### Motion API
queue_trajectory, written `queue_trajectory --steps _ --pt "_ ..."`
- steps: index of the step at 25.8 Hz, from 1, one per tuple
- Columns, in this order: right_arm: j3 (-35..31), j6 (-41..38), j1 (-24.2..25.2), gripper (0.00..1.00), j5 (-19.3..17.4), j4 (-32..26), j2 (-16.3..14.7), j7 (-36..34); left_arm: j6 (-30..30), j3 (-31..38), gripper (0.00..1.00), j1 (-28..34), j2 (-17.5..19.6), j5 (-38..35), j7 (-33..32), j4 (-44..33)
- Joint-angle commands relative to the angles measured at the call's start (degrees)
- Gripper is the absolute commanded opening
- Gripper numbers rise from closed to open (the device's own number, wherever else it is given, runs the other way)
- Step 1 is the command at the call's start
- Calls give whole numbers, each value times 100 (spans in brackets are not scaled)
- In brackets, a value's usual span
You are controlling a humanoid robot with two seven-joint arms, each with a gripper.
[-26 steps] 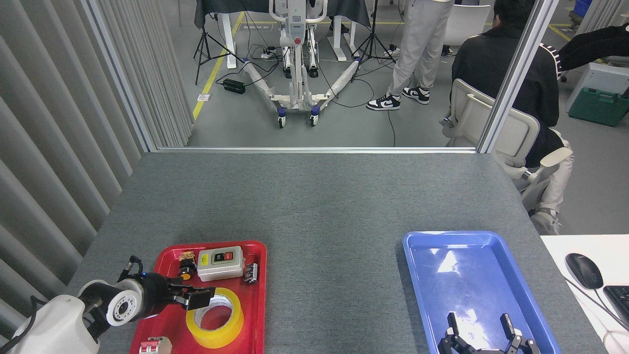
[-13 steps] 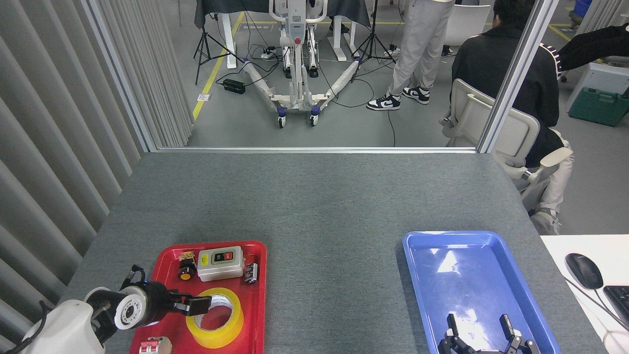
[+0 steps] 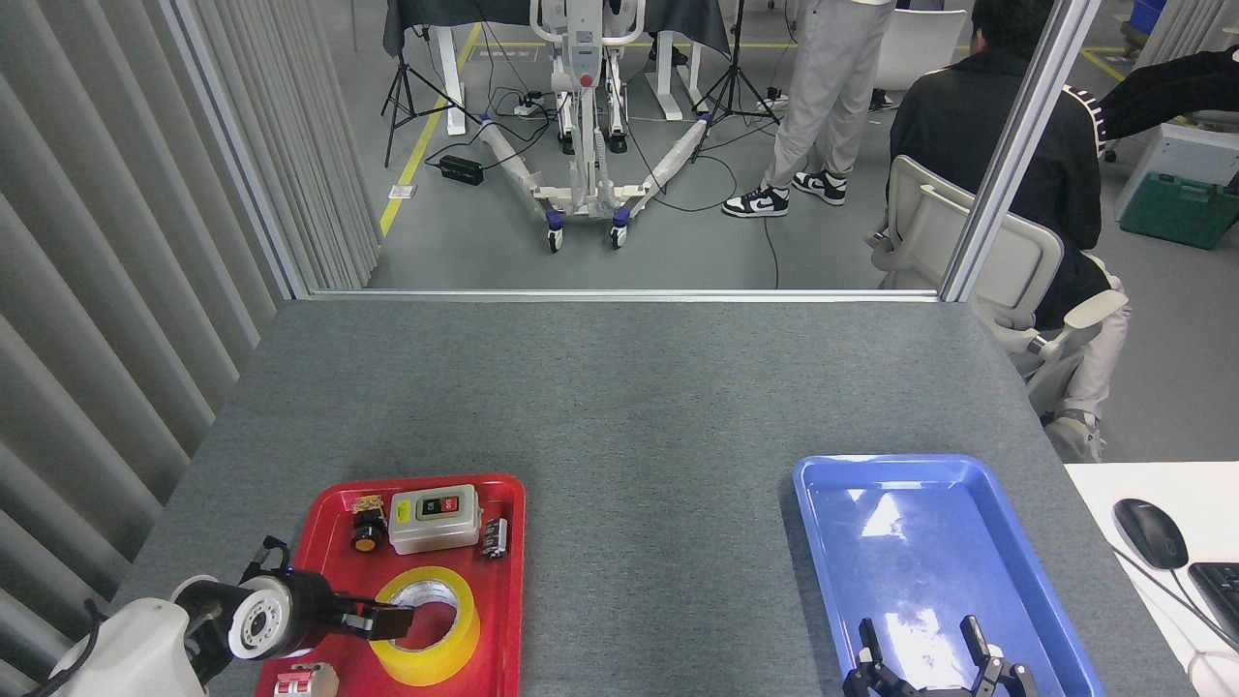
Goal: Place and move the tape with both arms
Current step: 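Lower the left gripper onto the tape roll's rim and close it, then lift the yellow tape roll out of the red tray with the left gripper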
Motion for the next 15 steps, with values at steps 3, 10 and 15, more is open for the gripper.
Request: queue_trajectory --steps 3,10,15 --pt "9 -30 1 100 7 15 35 45 -41 -68 91 -100 -18 2 -6 125" --pt "9 -30 -69 100 25 15 26 53 -85 -121 87 -170 -132 -77 -6 169" --pt "18 -30 -69 100 34 15 26 54 -50 -156 83 -170 -150 -68 -6 230"
